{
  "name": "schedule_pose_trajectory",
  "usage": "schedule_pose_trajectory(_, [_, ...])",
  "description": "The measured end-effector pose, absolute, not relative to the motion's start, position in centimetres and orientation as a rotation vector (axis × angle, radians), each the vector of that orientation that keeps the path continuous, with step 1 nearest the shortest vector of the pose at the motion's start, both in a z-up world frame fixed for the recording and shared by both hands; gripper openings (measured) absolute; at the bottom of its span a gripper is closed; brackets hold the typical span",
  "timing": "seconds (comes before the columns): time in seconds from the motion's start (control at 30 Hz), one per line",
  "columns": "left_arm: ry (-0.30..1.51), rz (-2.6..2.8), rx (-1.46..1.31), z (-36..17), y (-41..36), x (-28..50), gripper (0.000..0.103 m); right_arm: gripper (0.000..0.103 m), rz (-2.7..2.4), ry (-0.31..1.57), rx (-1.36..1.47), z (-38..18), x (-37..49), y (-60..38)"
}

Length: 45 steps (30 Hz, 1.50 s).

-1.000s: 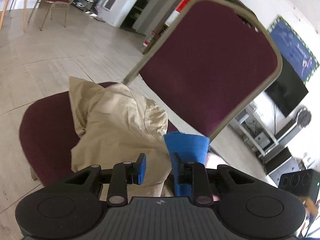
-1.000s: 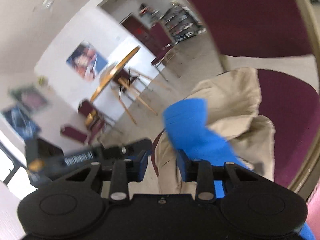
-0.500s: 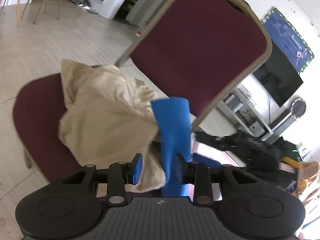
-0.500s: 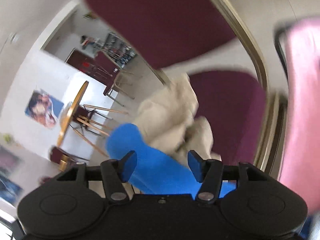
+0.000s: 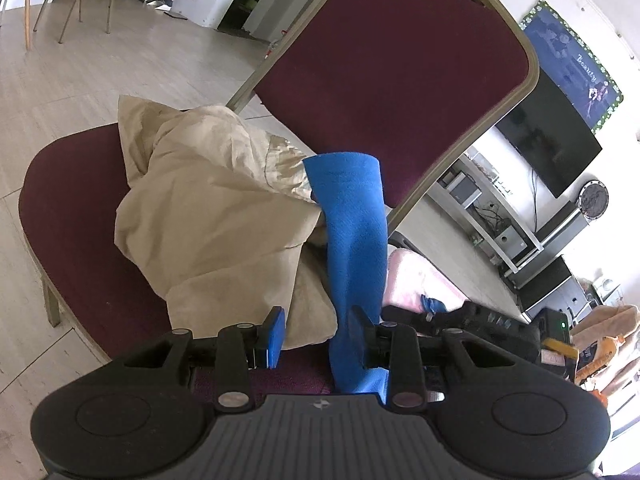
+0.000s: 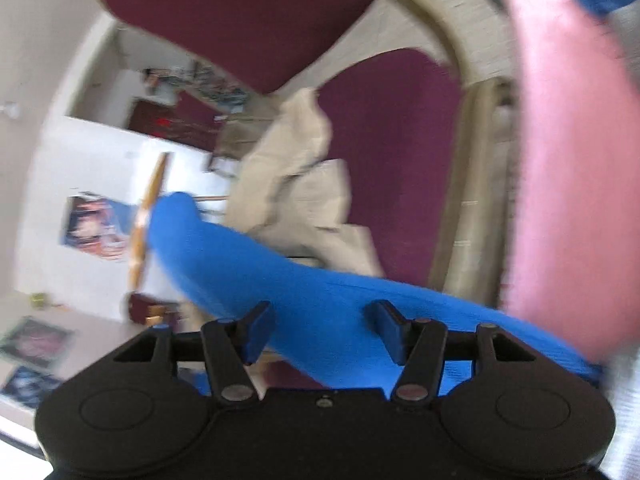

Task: Fold clothes

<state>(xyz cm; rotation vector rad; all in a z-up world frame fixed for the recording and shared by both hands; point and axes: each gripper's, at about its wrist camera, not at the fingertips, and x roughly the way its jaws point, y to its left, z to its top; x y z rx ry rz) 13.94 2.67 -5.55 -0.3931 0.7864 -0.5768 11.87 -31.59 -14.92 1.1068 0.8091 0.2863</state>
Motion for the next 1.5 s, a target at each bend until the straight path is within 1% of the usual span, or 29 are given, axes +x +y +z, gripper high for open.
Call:
schedule_pose_trajectory(0.2, [0.775, -0.577, -0.409, -5.7, 3.2, 13.8, 0.031, 0.055, 0.505, 0.748, 1.043, -11.4, 14.3, -28.5])
schedule_pose_trajectory(0.27, [0.769, -0.575, -0.42, -5.7, 3.6, 13.8, 0.031, 0.052, 0.545, 0.729, 0.991, -9.8, 14.5, -27.1])
schedule_pose_trajectory(0.4, [0.751, -0.547, -0.456, -5.4, 4.9, 13.6, 0.031, 0.051, 0.618, 0.719, 0.884, -7.1, 15.2, -24.0])
schedule_pose_trajectory(0.47, [0.749, -0.537, -0.466, -5.4, 5.5, 13.4, 0.032, 0.051, 0.567, 0.705, 0.809, -5.7, 15.0, -22.9])
schedule_pose_trajectory(0.57, [0.754, -0.54, -0.46, -5.4, 5.9, 13.2, 0.032, 0.051, 0.361, 0.596, 0.769, -4.2, 13.4, -23.8])
schedule_pose_trajectory(0.67, [0.754, -0.561, -0.456, -5.2, 5.4, 13.1, 0.032, 0.05, 0.23, 0.589, 0.83, -4.6, 13.0, -25.9])
schedule_pose_trajectory(0.7, [0.754, -0.571, -0.457, -5.1, 5.0, 13.2, 0.032, 0.047, 0.196, 0.602, 0.858, -5.1, 13.2, -26.5])
schedule_pose_trajectory(0.73, [0.751, -0.583, -0.455, -4.9, 4.5, 13.3, 0.032, 0.038, 0.161, 0.623, 0.882, -5.7, 13.4, -27.1])
schedule_pose_trajectory(0.77, [0.746, -0.594, -0.451, -4.7, 4.0, 13.3, 0.032, 0.035, 0.131, 0.643, 0.906, -6.3, 13.5, -27.6])
schedule_pose_trajectory(0.9, [0.732, -0.626, -0.458, -4.3, 3.0, 13.2, 0.033, 0.036, 0.204, 0.731, 1.066, -9.8, 13.7, -28.8])
schedule_pose_trajectory(0.93, [0.731, -0.627, -0.464, -4.3, 3.0, 13.1, 0.033, 0.039, 0.215, 0.74, 1.091, -10.5, 13.7, -28.7])
schedule_pose_trajectory(0.97, [0.73, -0.622, -0.467, -4.4, 3.2, 13.0, 0.033, 0.038, 0.213, 0.729, 1.094, -10.7, 13.7, -28.4])
schedule_pose_trajectory(1.0, [0.729, -0.613, -0.468, -4.4, 3.4, 12.9, 0.033, 0.036, 0.219, 0.705, 1.076, -10.6, 13.8, -28.0])
schedule_pose_trajectory(1.03, [0.728, -0.602, -0.472, -4.4, 3.8, 12.9, 0.033, 0.017, 0.235, 0.682, 1.039, -10.2, 14.0, -27.3])
schedule_pose_trajectory(1.07, [0.726, -0.591, -0.477, -4.4, 4.3, 12.9, 0.033, 0.003, 0.246, 0.663, 0.976, -9.4, 14.3, -26.3])
schedule_pose_trajectory(1.1, [0.719, -0.573, -0.484, -4.4, 4.8, 12.8, 0.033, 0.002, 0.262, 0.644, 0.906, -8.4, 14.6, -25.2])
schedule_pose_trajectory(1.2, [0.691, -0.507, -0.51, -4.2, 6.5, 12.6, 0.033, 0.002, 0.332, 0.582, 0.633, -5.0, 14.2, -20.7])
schedule_pose_trajectory(1.3, [0.67, -0.435, -0.546, -4.3, 8.1, 12.4, 0.033, 0.002, 0.391, 0.6, 0.435, -3.5, 13.7, -16.7])
schedule_pose_trajectory(1.4, [0.684, -0.431, -0.554, -4.3, 8.3, 12.7, 0.033, 0.019, 0.414, 0.687, 0.314, -4.1, 13.9, -14.2])
schedule_pose_trajectory(1.43, [0.691, -0.439, -0.55, -4.3, 8.1, 12.8, 0.033, 0.028, 0.417, 0.691, 0.31, -3.9, 13.6, -14.1])
schedule_pose_trajectory(1.5, [0.707, -0.457, -0.542, -4.3, 7.8, 13.0, 0.036, 0.031, 0.399, 0.681, 0.332, -2.9, 12.5, -14.8])
